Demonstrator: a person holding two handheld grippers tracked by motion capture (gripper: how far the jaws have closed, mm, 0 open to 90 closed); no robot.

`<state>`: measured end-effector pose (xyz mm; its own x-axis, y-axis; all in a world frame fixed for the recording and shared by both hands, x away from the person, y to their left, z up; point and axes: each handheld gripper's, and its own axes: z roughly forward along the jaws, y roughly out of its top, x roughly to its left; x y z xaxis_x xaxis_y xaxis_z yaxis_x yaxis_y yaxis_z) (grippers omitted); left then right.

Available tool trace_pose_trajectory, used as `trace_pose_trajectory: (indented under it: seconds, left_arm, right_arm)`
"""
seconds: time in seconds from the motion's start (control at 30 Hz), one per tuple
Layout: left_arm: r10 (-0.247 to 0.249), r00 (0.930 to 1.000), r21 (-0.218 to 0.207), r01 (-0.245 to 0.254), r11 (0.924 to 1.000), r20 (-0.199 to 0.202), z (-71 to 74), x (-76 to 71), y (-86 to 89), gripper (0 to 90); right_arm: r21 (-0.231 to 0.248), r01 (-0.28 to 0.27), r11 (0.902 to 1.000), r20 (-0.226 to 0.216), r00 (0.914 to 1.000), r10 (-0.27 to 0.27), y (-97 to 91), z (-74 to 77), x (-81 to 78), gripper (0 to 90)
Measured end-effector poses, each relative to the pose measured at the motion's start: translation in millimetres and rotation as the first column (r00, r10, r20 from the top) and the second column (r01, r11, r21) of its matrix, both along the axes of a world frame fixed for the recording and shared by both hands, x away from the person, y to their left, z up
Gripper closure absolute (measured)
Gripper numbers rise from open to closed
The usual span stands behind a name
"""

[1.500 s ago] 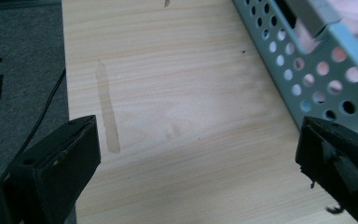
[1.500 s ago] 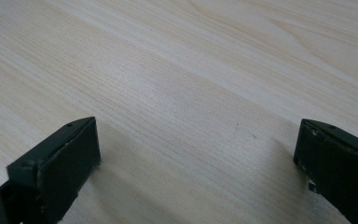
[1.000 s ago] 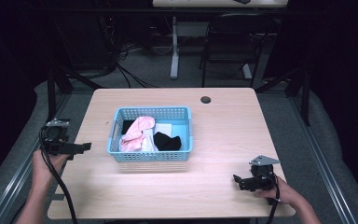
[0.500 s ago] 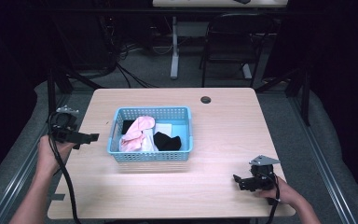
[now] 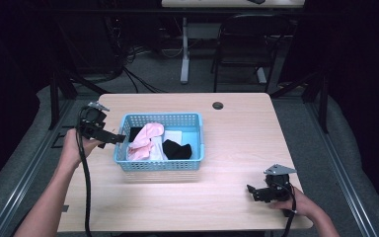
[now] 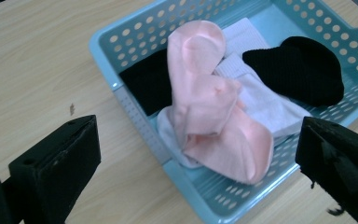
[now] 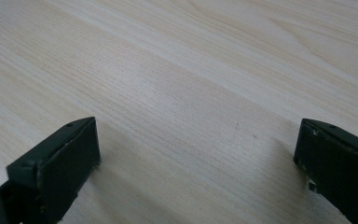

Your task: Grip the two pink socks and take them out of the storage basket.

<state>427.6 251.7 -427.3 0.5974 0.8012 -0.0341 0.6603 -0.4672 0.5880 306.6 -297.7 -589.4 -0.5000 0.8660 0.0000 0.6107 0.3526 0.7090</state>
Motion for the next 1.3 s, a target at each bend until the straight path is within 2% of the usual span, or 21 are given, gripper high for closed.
trace_pose_trajectory:
  seconds: [0.1,0.27,0.5,0.7,0.8,0.93,0.97,1.13,1.2,1.3]
  left_arm:
    - [-0.029,0.9995,0.001,0.029,0.9996,-0.016,-5.4,9.3,-12.0,0.0]
    - [-0.045,0.9984,0.022,0.046,0.9987,-0.035,-17.9,25.8,-31.6,1.2]
    - [-0.048,0.9954,0.029,0.051,0.9983,-0.083,-31.9,47.7,-46.7,2.9]
    - [-0.059,0.9917,0.048,0.065,0.9967,-0.115,-45.1,61.1,-52.4,11.0]
    - [-0.043,0.9906,0.077,0.054,0.9956,-0.129,-51.8,67.0,-54.6,16.3]
    - [-0.030,0.9902,0.090,0.042,0.9950,-0.136,-55.7,71.2,-55.3,24.6]
    - [-0.013,0.9899,0.102,0.028,0.9944,-0.141,-58.0,73.6,-55.6,26.7]
    - [0.011,0.9839,0.114,0.010,0.9934,-0.179,-64.3,78.8,-56.3,37.0]
    - [0.023,0.9816,0.136,0.003,0.9908,-0.190,-66.1,80.4,-56.8,40.6]
    - [0.038,0.9776,0.145,-0.007,0.9893,-0.207,-69.1,82.0,-56.4,45.7]
  right_arm:
    - [-0.006,0.003,1.0000,0.001,1.0000,-0.003,-0.1,0.3,-0.2,0.0]
    - [-0.003,0.002,1.0000,0.001,1.0000,-0.002,-0.1,0.1,0.0,0.0]
    - [0.003,0.003,1.0000,0.002,1.0000,-0.003,0.5,-0.1,-0.3,0.0]
    - [0.003,0.004,1.0000,0.003,1.0000,-0.004,0.6,-0.2,-0.4,0.0]
    - [0.000,0.001,1.0000,0.002,1.0000,-0.001,0.0,-0.1,0.0,0.0]
    - [-0.003,0.002,1.0000,-0.001,1.0000,-0.002,0.0,0.3,-0.2,0.0]
    - [-0.003,0.002,1.0000,-0.001,1.0000,-0.002,0.0,0.3,-0.2,0.0]
    - [0.003,0.003,1.0000,0.001,1.0000,-0.003,0.4,-0.1,-0.3,0.0]
    - [0.000,0.000,1.0000,0.001,1.0000,0.000,0.0,0.0,0.0,0.0]
    - [0.000,0.000,1.0000,0.001,1.0000,0.000,0.0,0.0,0.0,0.0]
